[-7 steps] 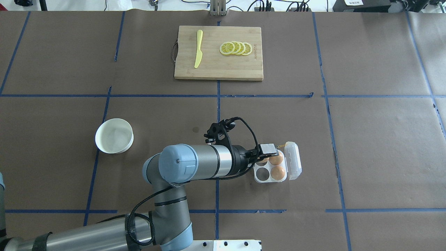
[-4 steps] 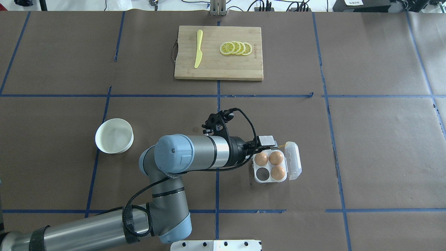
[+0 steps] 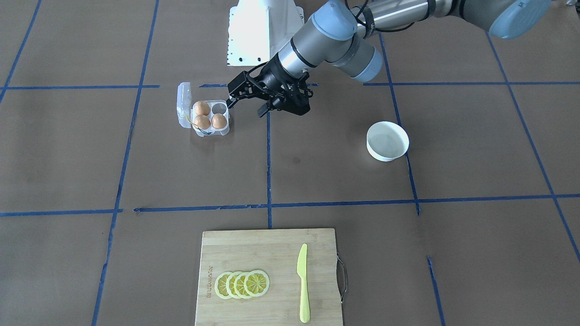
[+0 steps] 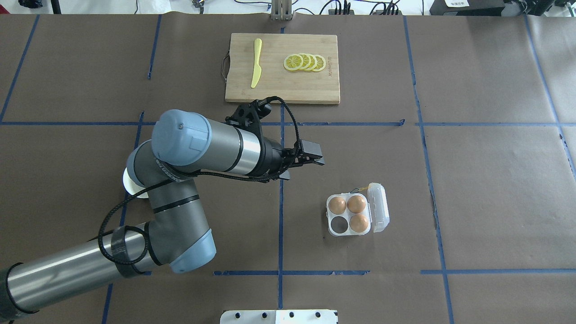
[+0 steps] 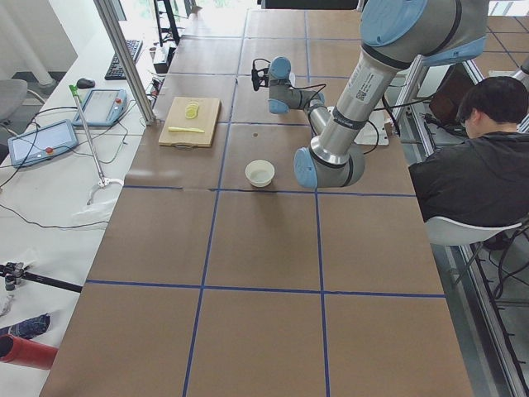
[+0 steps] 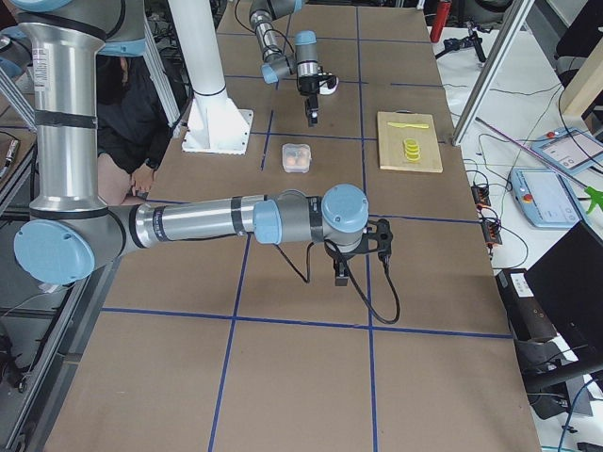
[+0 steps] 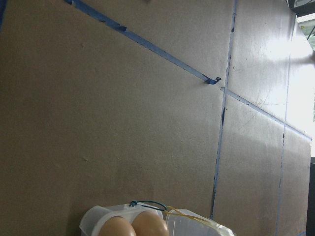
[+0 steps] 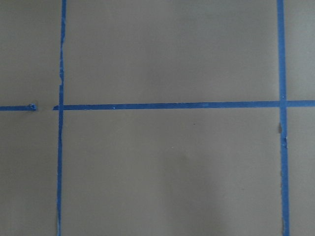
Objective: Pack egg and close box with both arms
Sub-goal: 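Withdraw the left arm away while the right arm reaches toward the carton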
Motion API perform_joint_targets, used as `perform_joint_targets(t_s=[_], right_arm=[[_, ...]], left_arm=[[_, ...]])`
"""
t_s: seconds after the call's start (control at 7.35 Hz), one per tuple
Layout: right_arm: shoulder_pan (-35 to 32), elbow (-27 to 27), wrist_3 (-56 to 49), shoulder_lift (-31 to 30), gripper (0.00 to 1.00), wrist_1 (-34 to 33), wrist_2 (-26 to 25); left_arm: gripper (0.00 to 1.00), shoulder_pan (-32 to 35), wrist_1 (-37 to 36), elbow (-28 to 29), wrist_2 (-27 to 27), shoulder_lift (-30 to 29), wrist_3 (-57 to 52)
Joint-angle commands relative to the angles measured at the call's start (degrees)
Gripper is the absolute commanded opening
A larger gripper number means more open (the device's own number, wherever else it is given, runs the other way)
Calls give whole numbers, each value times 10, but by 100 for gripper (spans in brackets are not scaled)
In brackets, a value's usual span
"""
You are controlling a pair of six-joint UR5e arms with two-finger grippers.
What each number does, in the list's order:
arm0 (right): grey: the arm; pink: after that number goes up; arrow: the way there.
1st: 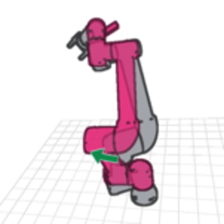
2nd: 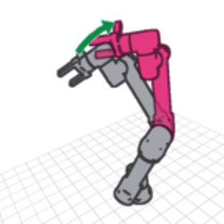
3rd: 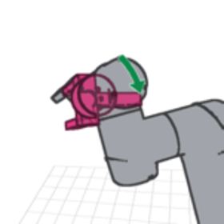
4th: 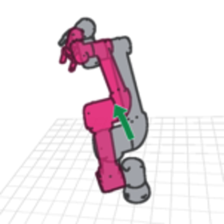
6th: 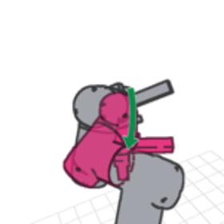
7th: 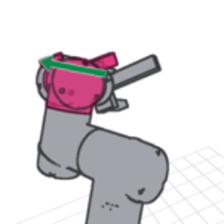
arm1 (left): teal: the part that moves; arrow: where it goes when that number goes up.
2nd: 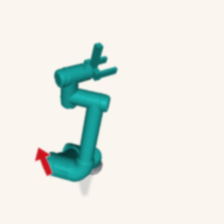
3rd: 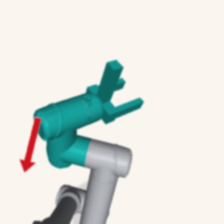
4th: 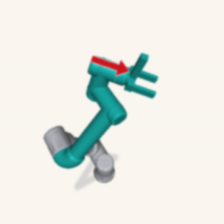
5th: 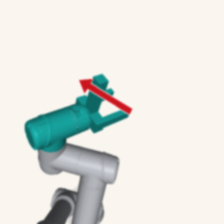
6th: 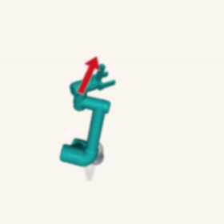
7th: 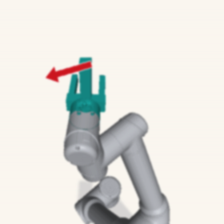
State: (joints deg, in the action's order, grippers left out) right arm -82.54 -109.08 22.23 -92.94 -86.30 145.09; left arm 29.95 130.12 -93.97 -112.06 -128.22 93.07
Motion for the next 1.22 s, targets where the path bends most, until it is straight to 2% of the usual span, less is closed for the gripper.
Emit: perform_joint_targets(t_s=[0.0, 0.14, 0.27, 0.41, 0.54, 0.82, 1.09], right_arm=[[127, -24, 305, -3, 98, 225, -67], [207, -23, 430, -4, 82, 309, -121], [249, -24, 461, -8, 58, 336, -128], [280, -24, 462, -17, 24, 352, -128], [307, -25, 465, -25, 2, 377, -127], [379, -24, 468, -22, 0, 382, -142], [424, -25, 486, 1, 0, 382, -154]], left_arm=[[100, 62, -158, -85, -34, 31, -56], [100, 77, -234, -108, -33, 32, -88], [100, 103, -293, -127, -31, 34, -144], [100, 148, -320, -142, -31, 40, -204], [100, 191, -323, -147, -31, 71, -271], [100, 235, -324, -147, -31, 93, -368], [100, 245, -324, -146, -31, 95, -383]])
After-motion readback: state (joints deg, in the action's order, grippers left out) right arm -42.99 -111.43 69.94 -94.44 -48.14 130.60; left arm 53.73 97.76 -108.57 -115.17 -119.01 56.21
